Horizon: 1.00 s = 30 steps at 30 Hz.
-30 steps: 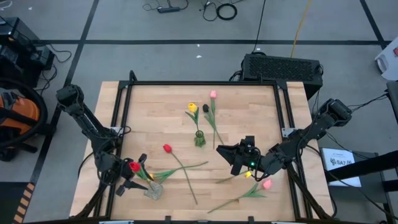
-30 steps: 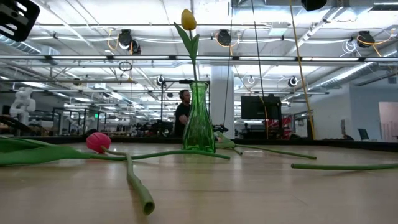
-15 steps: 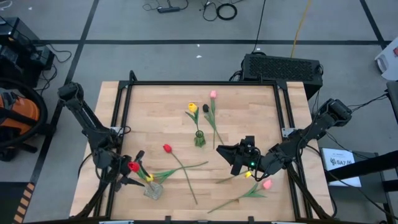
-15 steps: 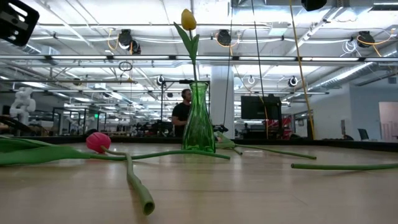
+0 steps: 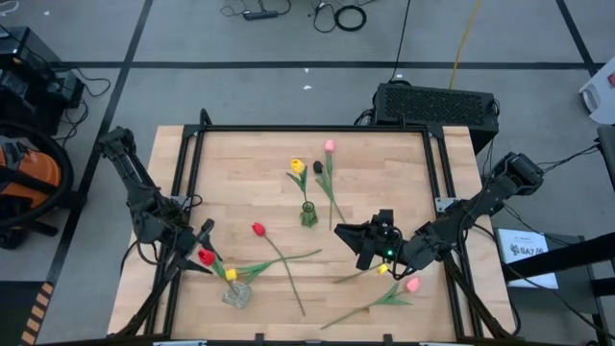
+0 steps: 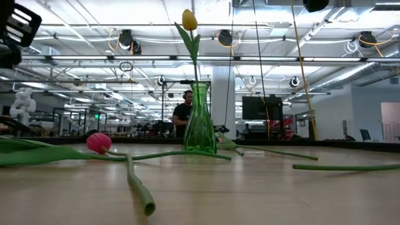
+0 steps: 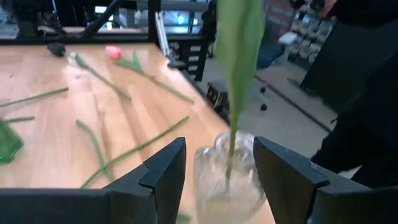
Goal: Sort flowers into vase by color
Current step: Put the top black tulip into the transparent vase
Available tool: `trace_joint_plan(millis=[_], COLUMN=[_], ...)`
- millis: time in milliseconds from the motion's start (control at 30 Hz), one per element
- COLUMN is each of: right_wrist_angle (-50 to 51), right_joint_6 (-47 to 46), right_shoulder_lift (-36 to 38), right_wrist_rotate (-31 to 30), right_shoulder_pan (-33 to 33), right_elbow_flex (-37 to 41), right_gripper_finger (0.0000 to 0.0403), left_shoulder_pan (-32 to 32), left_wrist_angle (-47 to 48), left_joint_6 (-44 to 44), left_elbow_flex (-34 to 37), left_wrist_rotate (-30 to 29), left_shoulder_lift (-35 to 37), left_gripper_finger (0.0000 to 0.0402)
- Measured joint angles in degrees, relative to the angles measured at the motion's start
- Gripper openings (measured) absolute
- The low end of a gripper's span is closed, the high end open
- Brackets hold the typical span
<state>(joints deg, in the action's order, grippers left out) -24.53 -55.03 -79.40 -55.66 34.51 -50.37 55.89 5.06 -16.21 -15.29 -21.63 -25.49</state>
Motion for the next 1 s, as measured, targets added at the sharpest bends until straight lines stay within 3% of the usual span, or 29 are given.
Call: trace_joint_plan(millis=[167,300,433,633,767,900,1000], right_wrist_angle=[4.4,9.9,16.3,24.9,29.8,34.1,37.1], right_joint_6=[-1.4,-1.4,-0.3,1.9,2.4,5.5,8.0], right_shoulder_lift=[0.0,0.0,0.0,0.0,0.0,0.0,0.0], right_wrist_rotate=[1.9,5.1,4.6,6.2,16.7,29.4,32.7], right_shoulder_pan=[-1.2,-2.7,-4.8,-12.2,-19.1,-26.5,-31.3], right_elbow_flex=[0.0,0.0,0.0,0.0,0.0,0.0,0.0], right_gripper_finger=[0.0105,0.0105,0.0105,0.0105,0.0105,0.0105,0.0105], left_shoulder_pan=[0.0,0.0,0.0,0.0,-0.1,-1.3,-3.6], left_wrist_angle=[7.8,8.0,8.0,8.0,9.5,19.6,23.2], left_joint_6=[0.0,0.0,0.0,-5.9,-10.7,-19.6,-23.6], left_elbow_flex=[0.0,0.0,0.0,0.0,0.0,-1.9,-3.0], left_wrist_rotate=[0.0,0.0,-0.5,-12.2,-16.4,-21.2,-25.6], left_shoulder_lift=[3.1,3.4,3.4,3.4,3.9,4.5,4.6], left_gripper_finger=[0.0196,0.0196,0.0196,0.0196,0.0196,0.0196,0.0196])
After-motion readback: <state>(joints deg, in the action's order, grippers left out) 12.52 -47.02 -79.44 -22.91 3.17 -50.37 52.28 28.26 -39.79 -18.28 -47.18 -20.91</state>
